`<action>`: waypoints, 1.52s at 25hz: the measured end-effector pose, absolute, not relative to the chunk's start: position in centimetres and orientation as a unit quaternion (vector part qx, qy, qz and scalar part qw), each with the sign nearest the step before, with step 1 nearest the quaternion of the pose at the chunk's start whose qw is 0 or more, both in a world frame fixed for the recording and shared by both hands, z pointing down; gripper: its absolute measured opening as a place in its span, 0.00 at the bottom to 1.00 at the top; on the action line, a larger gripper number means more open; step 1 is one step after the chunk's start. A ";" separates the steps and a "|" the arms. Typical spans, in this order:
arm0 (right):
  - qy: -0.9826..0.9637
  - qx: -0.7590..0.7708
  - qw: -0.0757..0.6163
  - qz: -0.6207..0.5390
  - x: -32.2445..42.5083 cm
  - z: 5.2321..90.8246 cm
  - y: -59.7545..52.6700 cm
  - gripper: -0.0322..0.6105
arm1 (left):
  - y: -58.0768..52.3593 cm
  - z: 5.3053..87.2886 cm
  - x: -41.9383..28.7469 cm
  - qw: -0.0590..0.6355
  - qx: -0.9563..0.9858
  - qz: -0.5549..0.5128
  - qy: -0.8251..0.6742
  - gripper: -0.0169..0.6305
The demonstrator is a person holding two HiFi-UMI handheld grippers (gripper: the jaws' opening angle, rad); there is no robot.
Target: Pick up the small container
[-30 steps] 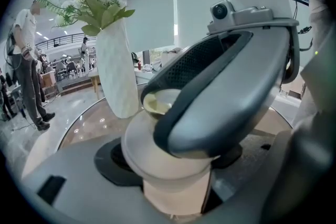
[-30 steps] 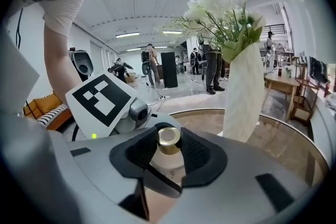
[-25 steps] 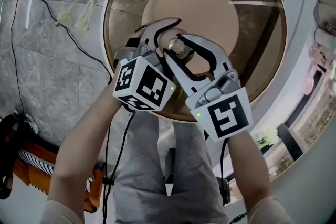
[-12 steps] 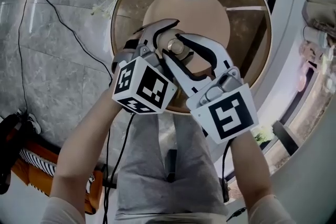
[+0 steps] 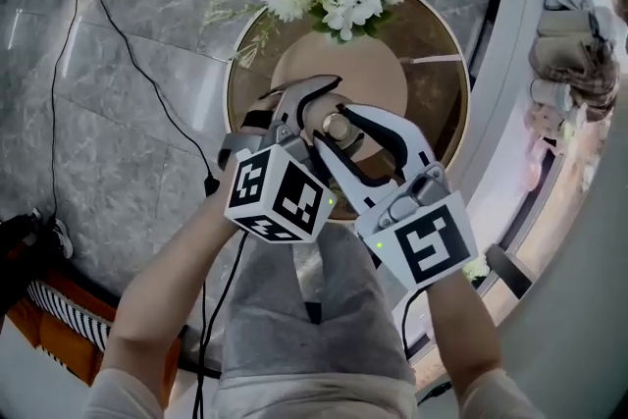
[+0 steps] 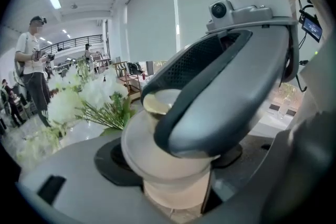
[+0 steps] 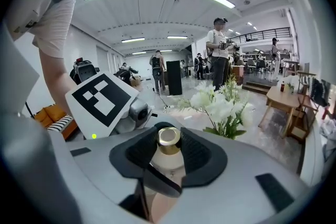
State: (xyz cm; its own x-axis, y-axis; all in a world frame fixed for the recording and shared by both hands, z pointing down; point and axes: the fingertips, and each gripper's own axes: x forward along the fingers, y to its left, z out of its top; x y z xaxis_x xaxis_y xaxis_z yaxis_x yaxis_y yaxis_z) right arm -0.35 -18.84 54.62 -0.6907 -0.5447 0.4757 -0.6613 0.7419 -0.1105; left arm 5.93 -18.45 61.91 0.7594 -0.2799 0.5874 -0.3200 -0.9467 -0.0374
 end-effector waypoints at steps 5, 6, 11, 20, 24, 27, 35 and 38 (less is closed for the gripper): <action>-0.913 0.327 0.204 0.136 -0.1 48.5 -17.9 0.26 | -17.6 55.8 6.2 0.038 0.937 0.306 -0.165 0.56; -0.913 0.328 0.201 0.136 -0.1 47.1 -17.8 0.26 | -17.4 54.5 6.2 0.037 0.937 0.306 -0.167 0.56; -0.916 0.332 0.193 0.119 -0.1 40.6 -17.4 0.26 | -17.3 48.0 6.1 0.017 0.936 0.309 -0.169 0.56; -0.921 0.339 0.166 0.096 -0.4 29.4 -16.7 0.26 | -17.2 36.9 5.6 -0.020 0.932 0.317 -0.175 0.56; -0.923 0.336 0.167 0.082 -0.8 24.7 -15.8 0.26 | -16.4 32.2 5.1 -0.026 0.932 0.312 -0.182 0.56; -0.923 0.341 0.164 0.070 -1.0 21.6 -15.3 0.26 | -16.1 29.0 5.1 -0.032 0.934 0.306 -0.183 0.56; -0.926 0.335 0.162 0.063 -1.3 14.7 -13.3 0.26 | -14.2 22.2 4.7 -0.033 0.933 0.306 -0.186 0.56; -0.930 0.330 0.154 0.050 -1.9 12.5 -12.6 0.26 | -13.7 20.1 4.1 -0.035 0.932 0.306 -0.192 0.56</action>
